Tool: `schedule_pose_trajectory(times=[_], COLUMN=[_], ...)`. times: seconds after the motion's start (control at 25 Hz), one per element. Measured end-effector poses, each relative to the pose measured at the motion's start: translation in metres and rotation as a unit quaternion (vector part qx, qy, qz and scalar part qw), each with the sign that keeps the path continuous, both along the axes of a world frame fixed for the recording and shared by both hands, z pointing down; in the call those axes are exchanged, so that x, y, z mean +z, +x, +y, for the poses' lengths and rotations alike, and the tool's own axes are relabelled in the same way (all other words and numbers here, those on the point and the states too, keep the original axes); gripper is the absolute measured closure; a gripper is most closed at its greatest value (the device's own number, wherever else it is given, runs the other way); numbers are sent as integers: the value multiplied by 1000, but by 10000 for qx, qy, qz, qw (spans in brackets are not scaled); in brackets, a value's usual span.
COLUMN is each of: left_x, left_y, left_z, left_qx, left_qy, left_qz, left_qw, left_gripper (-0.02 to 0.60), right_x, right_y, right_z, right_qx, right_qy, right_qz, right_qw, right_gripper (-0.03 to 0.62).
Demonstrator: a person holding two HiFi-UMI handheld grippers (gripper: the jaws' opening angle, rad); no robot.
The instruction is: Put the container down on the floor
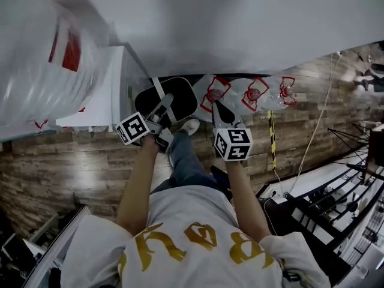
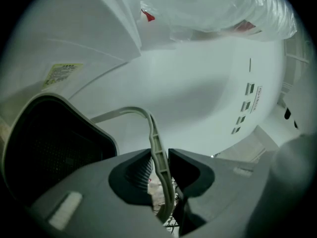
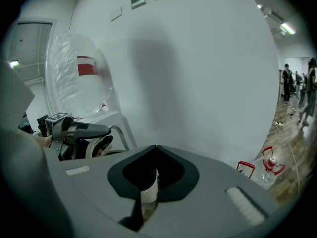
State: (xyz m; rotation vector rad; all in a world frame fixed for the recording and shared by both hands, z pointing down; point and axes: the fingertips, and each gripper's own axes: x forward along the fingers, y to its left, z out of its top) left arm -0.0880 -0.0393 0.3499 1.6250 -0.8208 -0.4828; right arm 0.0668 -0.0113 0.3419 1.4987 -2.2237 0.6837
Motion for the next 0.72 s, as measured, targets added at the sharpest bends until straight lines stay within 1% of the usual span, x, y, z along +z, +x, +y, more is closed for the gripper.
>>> schedule_pose_trajectory(times=[0.2,0.36,0.56,0.72], left_x=[29,58,94,122], left_y=[6,5,3,-4], left_z=[-1,0,-1,-7], left_qx=[61,76,7,-133], left_qy=[-232,-502,-670,-815], left_qz=[-82,-133,-198,-192], left_qw=[9997,9986,9976,9964], left_gripper=[485,494,500,500], right_x=[22,46,71,91], right_y=[2,1,-6,-17], right_z=[-4,-12,-21,-21], right_qx=[-181,-317,-549,-852], right_qy=[-175,-372,-557,-656], right_qz=[-4,45,102,48], right_qw=[9997,9988,9969,9942], right_gripper=[568,568,568,568])
